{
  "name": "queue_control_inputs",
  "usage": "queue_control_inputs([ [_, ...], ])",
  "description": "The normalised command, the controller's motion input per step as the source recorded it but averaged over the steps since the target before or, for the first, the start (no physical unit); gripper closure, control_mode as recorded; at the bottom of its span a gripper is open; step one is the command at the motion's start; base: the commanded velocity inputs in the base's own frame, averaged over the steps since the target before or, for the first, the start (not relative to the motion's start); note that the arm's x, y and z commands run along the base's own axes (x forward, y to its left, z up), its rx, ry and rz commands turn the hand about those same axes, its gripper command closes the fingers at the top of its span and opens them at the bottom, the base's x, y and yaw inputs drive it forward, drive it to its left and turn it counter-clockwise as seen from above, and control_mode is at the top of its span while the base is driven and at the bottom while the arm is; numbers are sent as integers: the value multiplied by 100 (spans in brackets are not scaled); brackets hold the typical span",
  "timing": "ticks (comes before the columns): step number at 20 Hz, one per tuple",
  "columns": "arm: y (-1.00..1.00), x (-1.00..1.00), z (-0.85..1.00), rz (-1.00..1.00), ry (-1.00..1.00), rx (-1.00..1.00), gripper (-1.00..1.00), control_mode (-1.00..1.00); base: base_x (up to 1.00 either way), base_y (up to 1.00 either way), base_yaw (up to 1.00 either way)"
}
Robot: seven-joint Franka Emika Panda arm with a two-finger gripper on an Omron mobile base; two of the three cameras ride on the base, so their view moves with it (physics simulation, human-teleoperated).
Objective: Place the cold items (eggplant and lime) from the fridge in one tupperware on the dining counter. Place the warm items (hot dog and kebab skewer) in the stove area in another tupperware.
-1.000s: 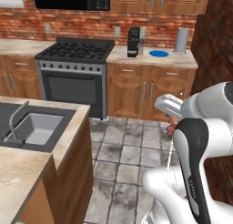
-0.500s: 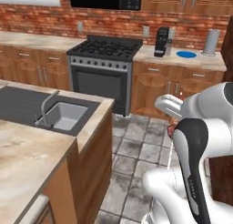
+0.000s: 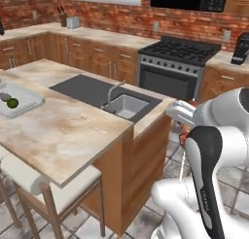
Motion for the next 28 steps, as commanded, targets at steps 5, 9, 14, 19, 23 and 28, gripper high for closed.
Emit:
queue_control_inputs([
  [5, 0, 0, 0, 0, 0, 0, 100, 100, -69, 22, 55],
  [9, 0, 0, 0, 0, 0, 0, 100, 100, -69, 38, 51],
  [14, 0, 0, 0, 0, 0, 0, 100, 100, -55, 62, 42],
  [19, 0, 0, 0, 0, 0, 0, 100, 100, -19, 80, 31],
  [23, 0, 0, 0, 0, 0, 0, 100, 100, 0, 98, 16],
  [28, 0, 0, 0, 0, 0, 0, 100, 100, 8, 100, -1],
])
